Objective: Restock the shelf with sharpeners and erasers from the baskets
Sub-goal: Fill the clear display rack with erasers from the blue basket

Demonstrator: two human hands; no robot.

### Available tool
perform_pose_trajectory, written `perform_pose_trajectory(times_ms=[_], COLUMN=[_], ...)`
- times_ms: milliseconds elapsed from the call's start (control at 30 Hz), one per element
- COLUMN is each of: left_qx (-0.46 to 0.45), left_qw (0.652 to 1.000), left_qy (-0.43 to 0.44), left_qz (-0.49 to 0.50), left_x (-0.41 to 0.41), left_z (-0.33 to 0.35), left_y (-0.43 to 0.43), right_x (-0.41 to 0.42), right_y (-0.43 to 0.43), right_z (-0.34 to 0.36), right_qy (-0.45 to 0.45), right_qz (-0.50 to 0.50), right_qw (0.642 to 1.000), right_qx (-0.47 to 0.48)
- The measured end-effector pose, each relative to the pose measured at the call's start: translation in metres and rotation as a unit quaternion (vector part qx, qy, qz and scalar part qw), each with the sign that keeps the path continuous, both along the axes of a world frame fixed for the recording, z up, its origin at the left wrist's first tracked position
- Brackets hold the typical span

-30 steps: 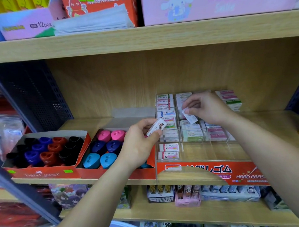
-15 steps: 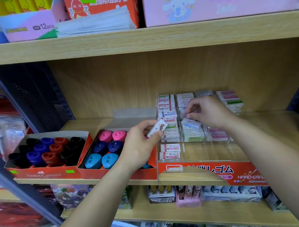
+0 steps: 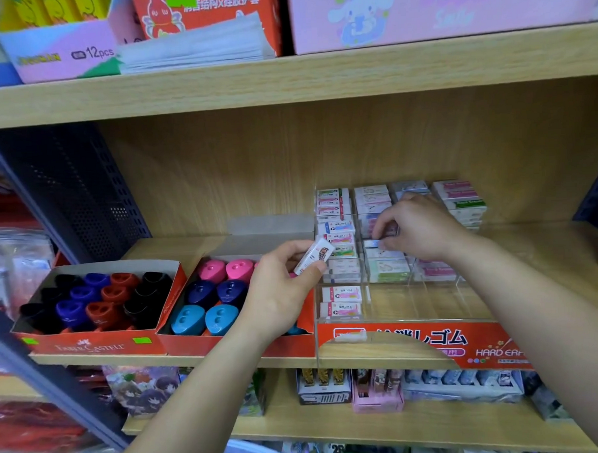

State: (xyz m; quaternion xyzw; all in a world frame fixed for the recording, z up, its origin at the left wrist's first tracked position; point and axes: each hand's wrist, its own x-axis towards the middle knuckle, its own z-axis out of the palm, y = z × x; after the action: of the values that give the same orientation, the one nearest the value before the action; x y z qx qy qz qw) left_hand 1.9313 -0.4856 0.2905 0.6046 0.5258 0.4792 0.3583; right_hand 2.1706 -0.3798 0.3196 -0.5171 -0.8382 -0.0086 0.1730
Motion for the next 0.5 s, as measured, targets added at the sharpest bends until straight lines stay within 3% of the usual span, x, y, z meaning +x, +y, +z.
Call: perform_pose_trajectory(times_ms=[333,400,500], left_qx=[0.007,0.009,0.024], left_qw=[0.999,0.999,0.998], left_qy=[0.0,-0.016,-0.026], left_qz=[0.031,0.049,0.046], left_x=[0.001,0.002,0.004], left_z=[0.002,0.006,0.014], left_y=[-0.001,-0.003,-0.006], right_x=[0.002,0.003,-0.007], right_y=[-0.003,-0.011,-0.033], right_z=[0.0,0.001,0.007], right_qy=[0.005,0.062,0.219], right_qz=[0.011,0.016,0.031], right_qw=[0.999,0.997,0.974], right_qx=[-0.039,-0.045,-0.046])
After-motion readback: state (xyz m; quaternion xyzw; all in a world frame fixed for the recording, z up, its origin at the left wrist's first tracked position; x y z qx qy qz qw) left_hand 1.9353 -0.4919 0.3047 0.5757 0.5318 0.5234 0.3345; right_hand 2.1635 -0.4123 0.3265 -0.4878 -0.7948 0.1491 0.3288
